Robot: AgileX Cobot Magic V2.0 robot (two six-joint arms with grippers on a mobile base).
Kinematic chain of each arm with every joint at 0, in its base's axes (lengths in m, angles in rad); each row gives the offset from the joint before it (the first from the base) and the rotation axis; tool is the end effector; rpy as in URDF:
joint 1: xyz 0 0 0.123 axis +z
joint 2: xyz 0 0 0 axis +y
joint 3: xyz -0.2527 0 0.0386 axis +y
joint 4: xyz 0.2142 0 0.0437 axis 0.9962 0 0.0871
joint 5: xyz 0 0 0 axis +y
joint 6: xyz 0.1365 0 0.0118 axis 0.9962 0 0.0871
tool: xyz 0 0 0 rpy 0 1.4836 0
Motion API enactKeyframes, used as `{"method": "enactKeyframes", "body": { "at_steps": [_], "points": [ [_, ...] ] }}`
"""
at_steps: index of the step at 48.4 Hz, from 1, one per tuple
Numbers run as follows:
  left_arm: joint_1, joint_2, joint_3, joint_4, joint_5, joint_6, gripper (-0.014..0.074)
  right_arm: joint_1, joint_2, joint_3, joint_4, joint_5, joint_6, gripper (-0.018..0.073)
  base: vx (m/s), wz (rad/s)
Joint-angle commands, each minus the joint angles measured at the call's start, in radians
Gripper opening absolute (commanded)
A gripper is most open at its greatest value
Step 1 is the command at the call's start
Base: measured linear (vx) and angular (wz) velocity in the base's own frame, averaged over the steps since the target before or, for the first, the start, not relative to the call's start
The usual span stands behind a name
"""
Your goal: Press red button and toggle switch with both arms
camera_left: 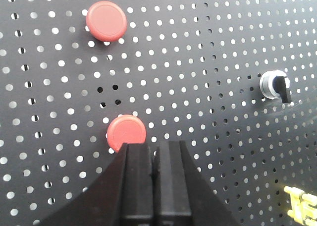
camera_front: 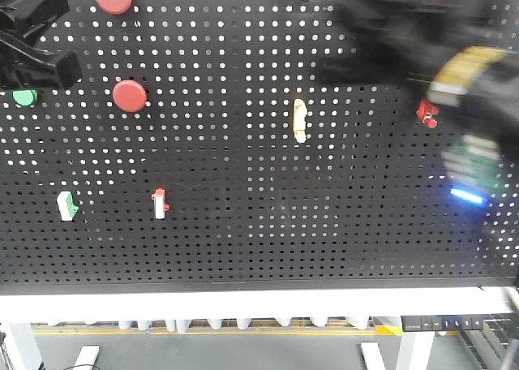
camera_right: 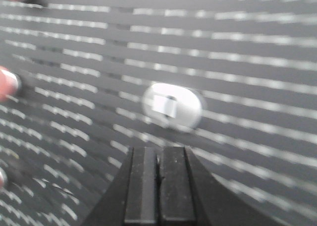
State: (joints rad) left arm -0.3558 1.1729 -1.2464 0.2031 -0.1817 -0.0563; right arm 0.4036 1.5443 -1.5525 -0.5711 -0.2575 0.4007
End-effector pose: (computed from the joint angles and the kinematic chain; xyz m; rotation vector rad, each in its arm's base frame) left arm 0.2582 -0.1012 0.4756 0.3358 1.1884 -0.2071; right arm 0.3374 0.1645 0.4638 -0.4629 1.1785 0.3012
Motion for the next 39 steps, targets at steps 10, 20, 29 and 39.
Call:
{"method": "enactKeyframes", "body": {
  "at_steps": [10, 20, 29, 39],
  "points": [
    [-0.002, -0.025, -0.026, -0.007, -0.072, -0.004, 0.0002, 0.014, 0.063, -0.186, 0.007, -0.034, 0.044, 0.0000, 0.00, 0.00],
    [-0.002, -0.025, -0.026, -0.006, -0.073, -0.004, 0.0002, 0.024, 0.124, -0.262, 0.003, -0.035, 0.104, 0.0000, 0.00, 0.00],
    [-0.002, -0.025, -0.026, -0.006, -0.077, -0.004, 0.0002, 0.047, 0.144, -0.281, 0.003, -0.036, 0.103, 0.0000, 0.00, 0.00],
    [-0.002, -0.025, -0.026, -0.006, -0.077, -0.004, 0.0002, 0.037, 0.148, -0.281, 0.000, -0.018, 0.098, 0.0000, 0.00, 0.00]
  ]
}}
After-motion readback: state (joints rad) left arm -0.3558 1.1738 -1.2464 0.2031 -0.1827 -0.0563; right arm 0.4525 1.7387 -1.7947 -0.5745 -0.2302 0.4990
